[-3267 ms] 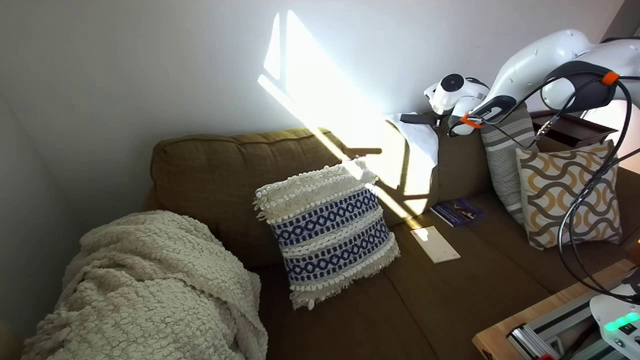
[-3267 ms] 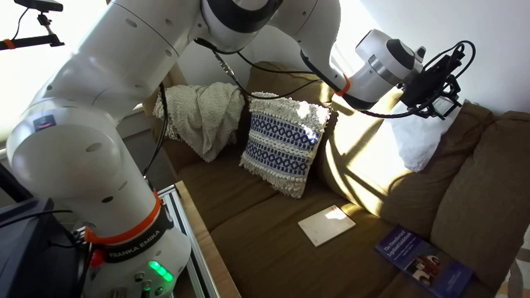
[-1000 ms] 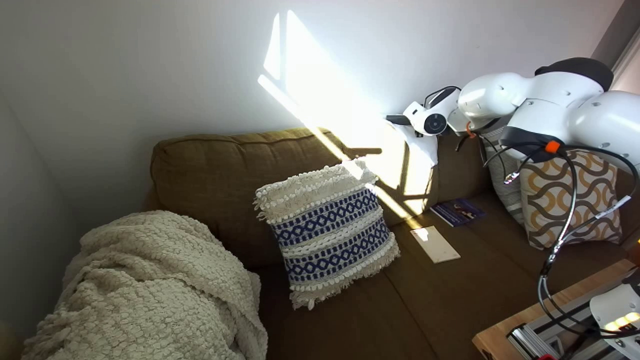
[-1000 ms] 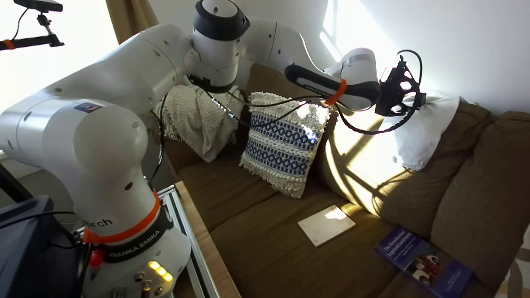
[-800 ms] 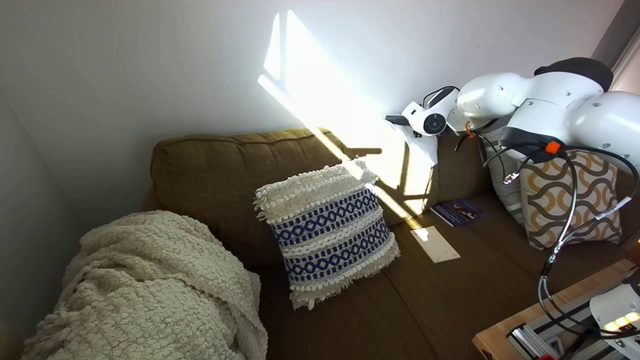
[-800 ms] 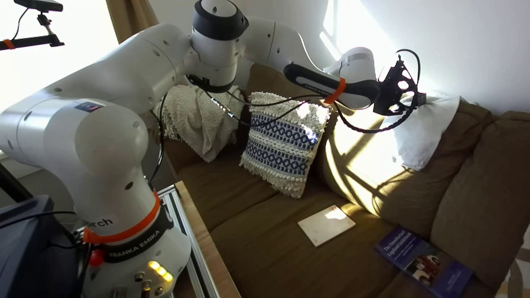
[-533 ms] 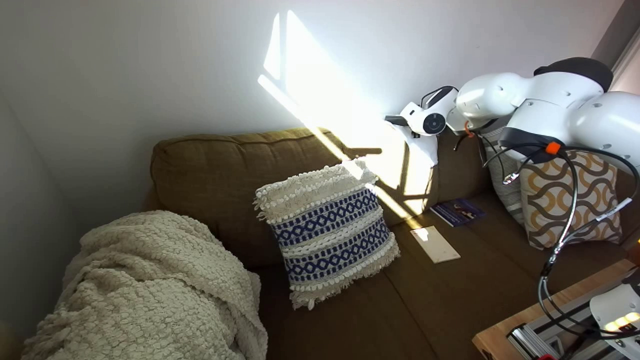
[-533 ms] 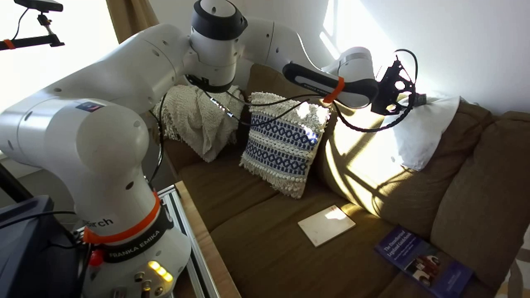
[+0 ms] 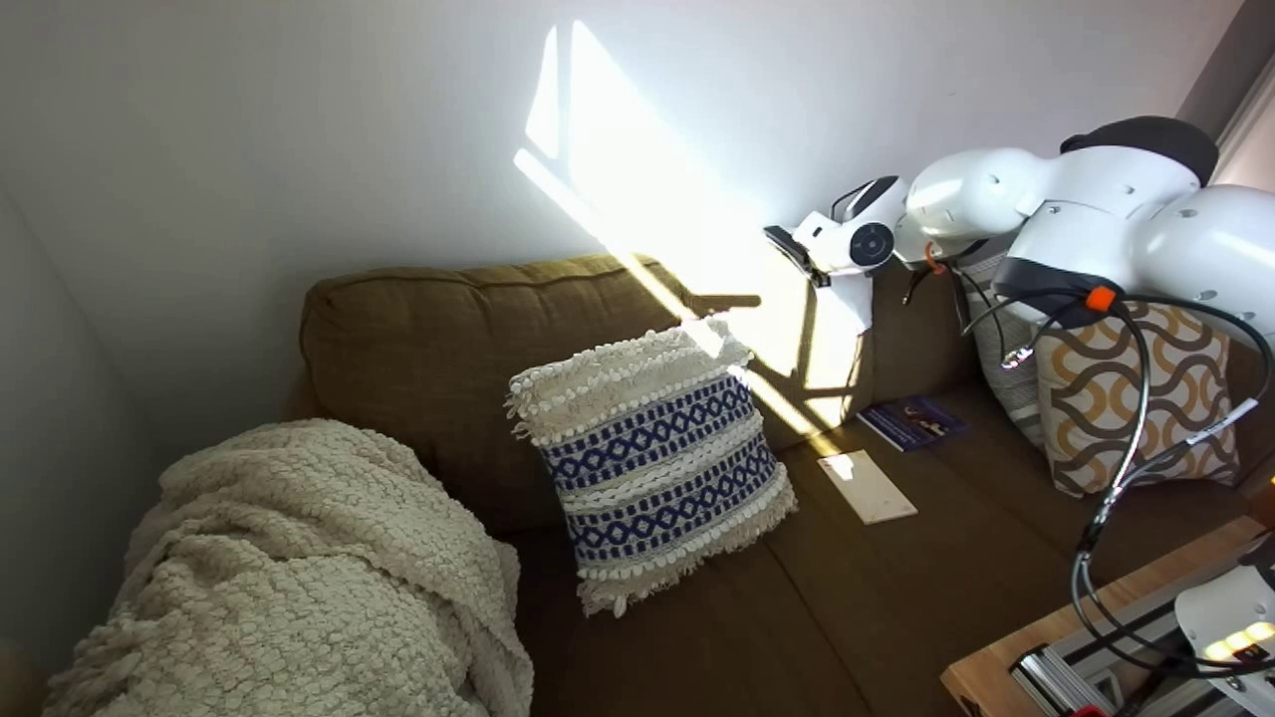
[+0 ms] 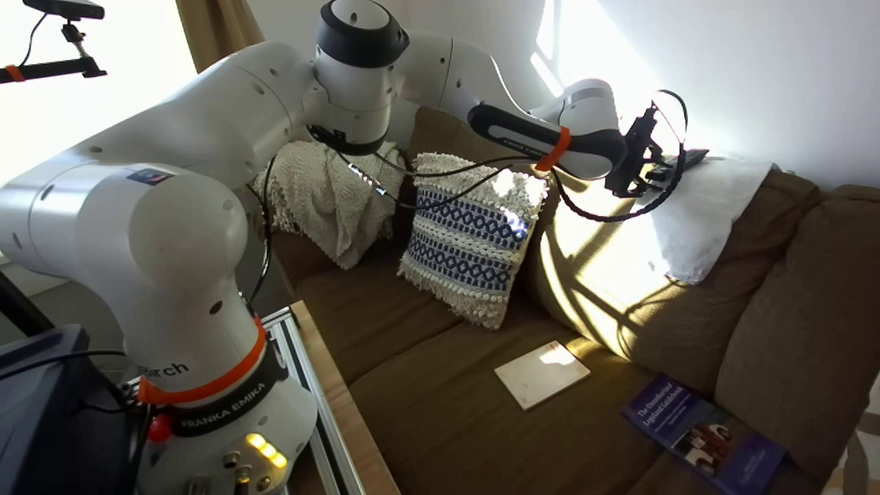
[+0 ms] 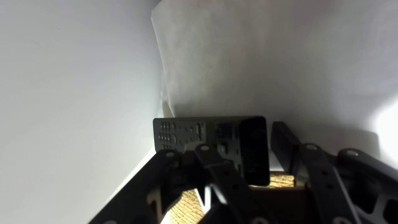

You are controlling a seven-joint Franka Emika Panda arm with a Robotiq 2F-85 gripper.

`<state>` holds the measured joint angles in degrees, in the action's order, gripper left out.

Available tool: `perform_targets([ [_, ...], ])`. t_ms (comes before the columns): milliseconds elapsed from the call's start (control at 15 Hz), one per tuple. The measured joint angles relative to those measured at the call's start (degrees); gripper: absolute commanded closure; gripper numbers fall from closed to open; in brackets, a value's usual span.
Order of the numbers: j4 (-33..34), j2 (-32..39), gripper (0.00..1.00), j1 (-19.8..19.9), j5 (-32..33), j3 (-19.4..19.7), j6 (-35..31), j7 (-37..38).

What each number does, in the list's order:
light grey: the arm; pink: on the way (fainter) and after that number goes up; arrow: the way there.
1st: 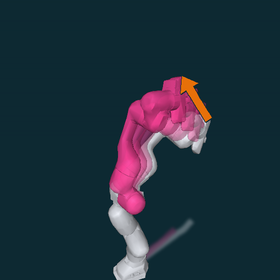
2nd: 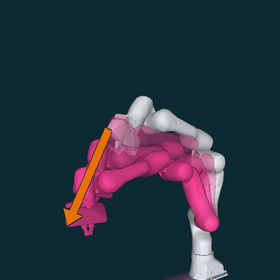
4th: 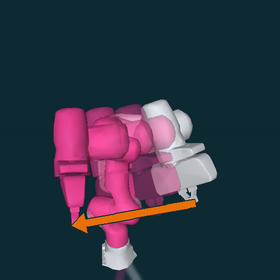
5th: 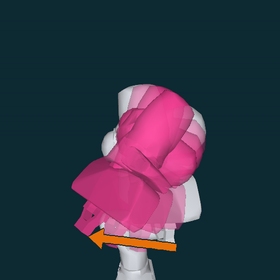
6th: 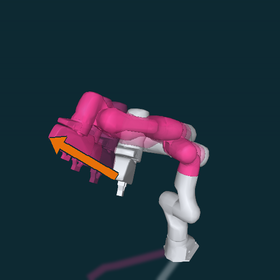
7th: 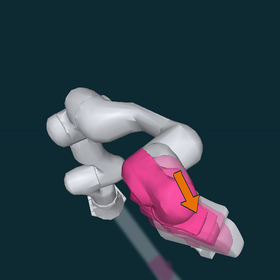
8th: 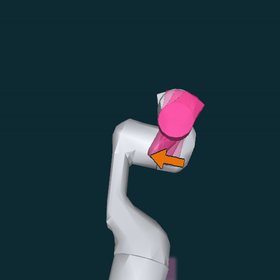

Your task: Flip the black remote and place it the right way up on the white pillow case

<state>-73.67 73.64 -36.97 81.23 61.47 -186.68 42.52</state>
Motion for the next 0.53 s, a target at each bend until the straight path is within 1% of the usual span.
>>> perform_targets([
  [67,0.0,0.1,0.24,0.0,0.0,0.0,-0.5,0.0],
  [133,0.0,0.2,0.22,0.0,0.0,0.0,-0.7,0.0],
  [267,0.1,0.2,0.1,0.0,0.0,0.0,-0.9,0.0],
  [333,0.3,0.1,0.01,0.1,0.0,0.1,-0.9,0.2],
  [533,0.8,-0.3,0.0,0.1,0.0,0.3,-0.9,1.4],
])
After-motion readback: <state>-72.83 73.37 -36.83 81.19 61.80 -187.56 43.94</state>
